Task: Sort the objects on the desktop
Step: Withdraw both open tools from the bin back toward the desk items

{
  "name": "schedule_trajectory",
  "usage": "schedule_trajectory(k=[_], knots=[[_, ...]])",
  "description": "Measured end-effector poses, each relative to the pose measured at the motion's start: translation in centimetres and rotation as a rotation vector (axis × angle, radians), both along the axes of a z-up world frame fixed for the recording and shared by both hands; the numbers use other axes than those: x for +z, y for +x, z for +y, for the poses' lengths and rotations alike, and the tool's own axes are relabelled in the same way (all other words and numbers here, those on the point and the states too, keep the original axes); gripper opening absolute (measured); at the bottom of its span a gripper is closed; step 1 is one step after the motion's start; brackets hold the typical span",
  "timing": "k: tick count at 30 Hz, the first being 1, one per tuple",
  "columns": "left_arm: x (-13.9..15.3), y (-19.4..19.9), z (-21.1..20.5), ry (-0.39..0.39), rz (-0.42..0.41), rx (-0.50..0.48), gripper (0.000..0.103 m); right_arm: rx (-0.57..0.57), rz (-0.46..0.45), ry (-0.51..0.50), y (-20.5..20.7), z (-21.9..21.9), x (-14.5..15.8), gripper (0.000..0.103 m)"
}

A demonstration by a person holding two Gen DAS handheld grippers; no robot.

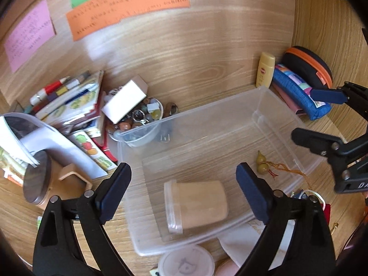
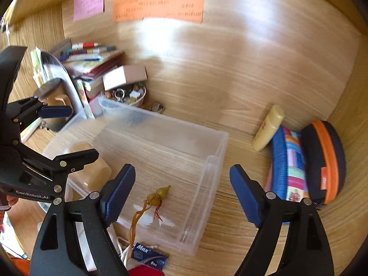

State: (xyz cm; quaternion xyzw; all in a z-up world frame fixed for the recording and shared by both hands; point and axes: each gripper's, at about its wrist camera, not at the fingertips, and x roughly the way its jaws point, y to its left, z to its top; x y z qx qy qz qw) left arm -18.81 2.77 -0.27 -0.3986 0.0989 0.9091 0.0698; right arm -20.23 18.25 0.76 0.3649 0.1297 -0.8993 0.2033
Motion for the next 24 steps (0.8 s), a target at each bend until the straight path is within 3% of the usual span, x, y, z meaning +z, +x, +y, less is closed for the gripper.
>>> schedule_trajectory(k=[9,15,24], knots=[[2.5,3.6,-2.0,0.032,0.076,0.024,0.096,-0.022,0.086,-0.045,3.8,1.7,2.6,0.088],[3.4,6.0,-3.4,0.044,0.113,0.062,0.097,-0.037,0.141,-0.053,6.4,2.6,3.3,0.100],[2.4,9.4,-5.8,0.089,0.117,0.114,0.100,-0.047,0.153,-0.045,9.1,3.8,2.4,0.101]])
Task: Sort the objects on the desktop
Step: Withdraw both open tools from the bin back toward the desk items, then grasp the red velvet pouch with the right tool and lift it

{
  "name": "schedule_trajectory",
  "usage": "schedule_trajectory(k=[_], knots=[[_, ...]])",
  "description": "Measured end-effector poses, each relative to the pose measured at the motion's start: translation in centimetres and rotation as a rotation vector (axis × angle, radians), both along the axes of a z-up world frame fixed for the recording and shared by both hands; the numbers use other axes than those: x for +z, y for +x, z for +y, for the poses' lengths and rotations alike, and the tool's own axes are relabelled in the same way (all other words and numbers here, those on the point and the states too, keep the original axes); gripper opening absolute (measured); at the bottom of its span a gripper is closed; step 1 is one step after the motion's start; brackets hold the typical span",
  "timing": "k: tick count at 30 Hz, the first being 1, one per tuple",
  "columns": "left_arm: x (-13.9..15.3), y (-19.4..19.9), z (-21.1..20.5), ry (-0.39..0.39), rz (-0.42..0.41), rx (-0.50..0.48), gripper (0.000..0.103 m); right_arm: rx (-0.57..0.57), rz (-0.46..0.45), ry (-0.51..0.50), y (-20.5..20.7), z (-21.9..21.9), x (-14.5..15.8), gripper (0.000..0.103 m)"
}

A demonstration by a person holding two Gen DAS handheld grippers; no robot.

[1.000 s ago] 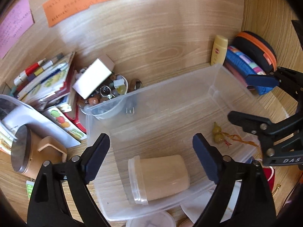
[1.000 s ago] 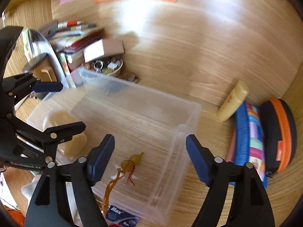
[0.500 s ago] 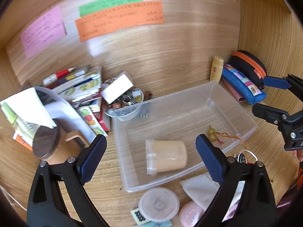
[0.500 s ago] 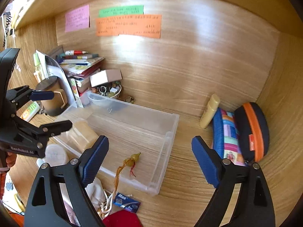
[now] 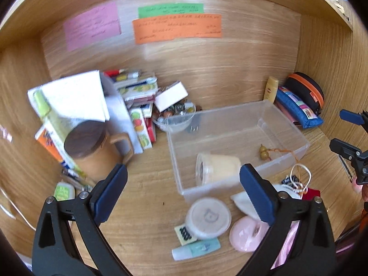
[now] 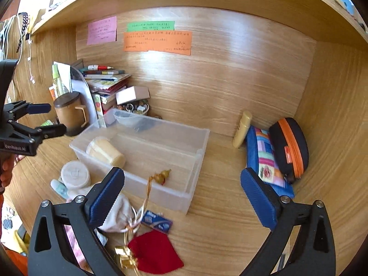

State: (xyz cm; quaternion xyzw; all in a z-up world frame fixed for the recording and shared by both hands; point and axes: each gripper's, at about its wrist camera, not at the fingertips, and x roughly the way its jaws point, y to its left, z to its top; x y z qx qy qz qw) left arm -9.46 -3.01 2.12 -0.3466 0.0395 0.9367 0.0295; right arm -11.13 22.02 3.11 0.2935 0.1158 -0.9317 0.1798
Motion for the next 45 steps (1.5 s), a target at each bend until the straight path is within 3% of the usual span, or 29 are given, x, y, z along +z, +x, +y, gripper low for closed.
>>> schedule_trajectory(k=[6,13,21,28,38,45], knots=[[-2.7,1.4,-1.1,0.020,-0.062,0.026,0.100,-0.042,-0.047,0.016,1.2,1.2,-2.6,0.101],[-6.7,2.6,-1.5,0.020,-0.171,0.022,0.100,-0.104,-0.165,0.000,2.0,3.1,-6.3,0.101],[-8.9,2.7,-0.7,0.053,-0.232,-0.006,0.100,-0.116,-0.251,-0.052,3.0,4.4,-7.8,0.101],[-10.4,1.2,0.1,0.045,-0.280,0.007,0.100,-0.083,-0.328,-0.076,3.5,4.3,-9.3,0.101],[-10.7,-0.2,-0.6,0.126,-0.293,0.021,0.100,0.013,-0.397,-0.036,2.5,1.8,-11.7,0.101],[-10.7,-1.1,-0.4,0.099,-0.281,0.018,0.100,0.014,-0.376,0.010,2.1,1.8,-12.6,0.100]])
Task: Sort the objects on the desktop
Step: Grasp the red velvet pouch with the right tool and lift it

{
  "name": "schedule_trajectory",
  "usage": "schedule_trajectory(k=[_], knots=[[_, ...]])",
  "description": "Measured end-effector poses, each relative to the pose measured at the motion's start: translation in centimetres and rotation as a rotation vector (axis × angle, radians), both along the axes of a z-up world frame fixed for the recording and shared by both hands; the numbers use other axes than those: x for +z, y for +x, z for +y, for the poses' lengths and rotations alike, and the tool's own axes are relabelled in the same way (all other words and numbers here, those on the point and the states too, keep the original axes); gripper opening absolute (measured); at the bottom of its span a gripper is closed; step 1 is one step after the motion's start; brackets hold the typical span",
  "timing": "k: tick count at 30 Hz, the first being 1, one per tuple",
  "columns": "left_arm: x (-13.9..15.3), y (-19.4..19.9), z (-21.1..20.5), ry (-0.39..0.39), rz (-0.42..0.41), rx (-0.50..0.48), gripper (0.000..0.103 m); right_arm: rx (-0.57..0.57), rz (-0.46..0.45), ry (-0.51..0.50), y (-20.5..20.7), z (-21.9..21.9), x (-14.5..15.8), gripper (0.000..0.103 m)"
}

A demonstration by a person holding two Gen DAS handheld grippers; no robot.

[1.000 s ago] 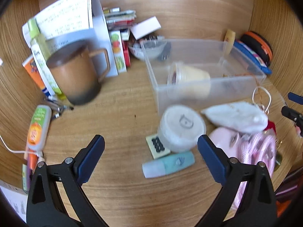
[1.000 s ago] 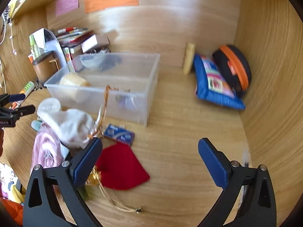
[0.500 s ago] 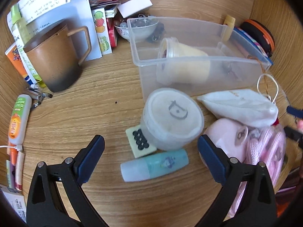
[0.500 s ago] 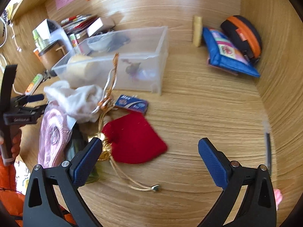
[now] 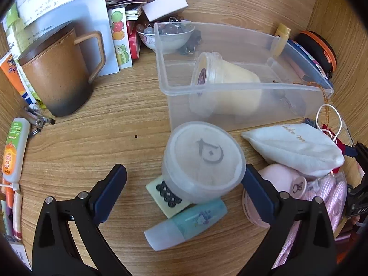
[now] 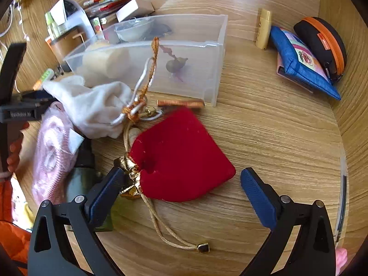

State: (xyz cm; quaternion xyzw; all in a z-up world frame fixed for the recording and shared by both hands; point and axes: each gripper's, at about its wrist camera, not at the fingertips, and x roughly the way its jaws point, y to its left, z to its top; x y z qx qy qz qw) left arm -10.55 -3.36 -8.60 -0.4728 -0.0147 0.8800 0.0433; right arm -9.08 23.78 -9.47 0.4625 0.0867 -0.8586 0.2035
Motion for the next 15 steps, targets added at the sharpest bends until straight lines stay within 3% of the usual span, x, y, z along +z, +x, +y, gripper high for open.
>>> schedule_trajectory(k=[6,8,10,15], knots=[[-0.12,-0.69,0.43,-0.002,0.023,-0.001,0.100,0.014,0.023,-0.005,-0.41,0.08,0.07,0.095],[-0.12,-0.68,0.35,0.000,0.035,0.007,0.100,0.021,0.016,-0.025,-0.61,0.23,0.13,0.088],[-0.18,-0.67,0.25,0.005,0.041,0.007,0.100,0.026,0.019,-0.036,-0.65,0.33,0.32,0.070],[0.01,-0.53,0.30,-0.003,0.069,0.006,0.098,0.007,0.045,-0.047,-0.75,0.88,0.70,0.049]])
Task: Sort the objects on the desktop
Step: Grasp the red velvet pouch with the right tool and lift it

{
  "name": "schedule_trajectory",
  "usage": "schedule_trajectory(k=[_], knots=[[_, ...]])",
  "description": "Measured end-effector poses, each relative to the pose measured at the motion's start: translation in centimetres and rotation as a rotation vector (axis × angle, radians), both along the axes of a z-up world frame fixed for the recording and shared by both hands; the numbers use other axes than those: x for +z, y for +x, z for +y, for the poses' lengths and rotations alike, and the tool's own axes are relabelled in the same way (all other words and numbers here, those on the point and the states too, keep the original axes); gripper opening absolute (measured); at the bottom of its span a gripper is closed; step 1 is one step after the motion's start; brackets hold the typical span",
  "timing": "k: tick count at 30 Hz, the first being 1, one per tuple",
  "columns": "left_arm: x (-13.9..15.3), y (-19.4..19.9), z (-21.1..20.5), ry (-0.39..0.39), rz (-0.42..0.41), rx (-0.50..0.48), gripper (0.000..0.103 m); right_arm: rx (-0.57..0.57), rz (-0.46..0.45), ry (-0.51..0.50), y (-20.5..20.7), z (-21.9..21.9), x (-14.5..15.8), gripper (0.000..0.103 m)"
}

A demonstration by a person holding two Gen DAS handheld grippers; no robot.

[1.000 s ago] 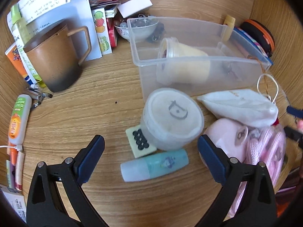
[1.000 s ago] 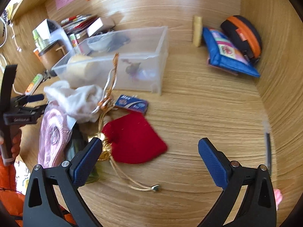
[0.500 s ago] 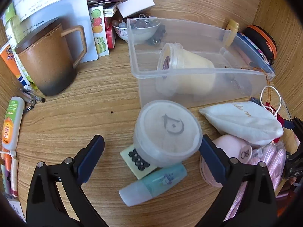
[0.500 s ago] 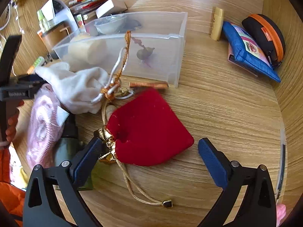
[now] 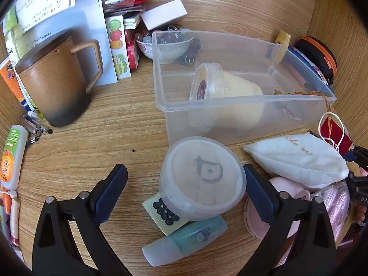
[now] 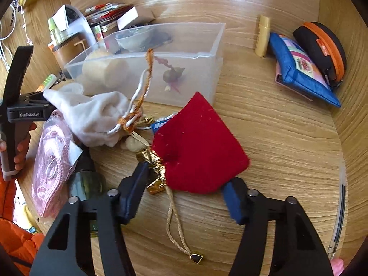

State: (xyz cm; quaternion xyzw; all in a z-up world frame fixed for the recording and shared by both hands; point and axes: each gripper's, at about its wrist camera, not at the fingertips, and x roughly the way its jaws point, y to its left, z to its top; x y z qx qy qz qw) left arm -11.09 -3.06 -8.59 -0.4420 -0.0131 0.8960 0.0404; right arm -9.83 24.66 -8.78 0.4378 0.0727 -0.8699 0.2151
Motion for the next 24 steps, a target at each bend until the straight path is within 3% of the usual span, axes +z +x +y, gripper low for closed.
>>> schedule_trajectory(k=[6,10,15,24], knots=[[0.2,0.0,0.3,0.021,0.014,-0.029,0.083,-0.010,0.059,-0.017,0.5,0.5,1.0,0.032],[0.3,-0.1,0.5,0.046,0.016,-0.063,0.069,-0.019,0.085,-0.010,0.7,0.5,1.5,0.028],[0.4,0.2,0.5,0.034,0.034,-0.058,0.069,-0.042,0.119,-0.013,1.2,0.6,2.6,0.023],[0.9,0.7,0.3,0.028,0.068,-0.032,0.067,-0.092,0.184,-0.049,2.1,2.0,5.3,0.022]])
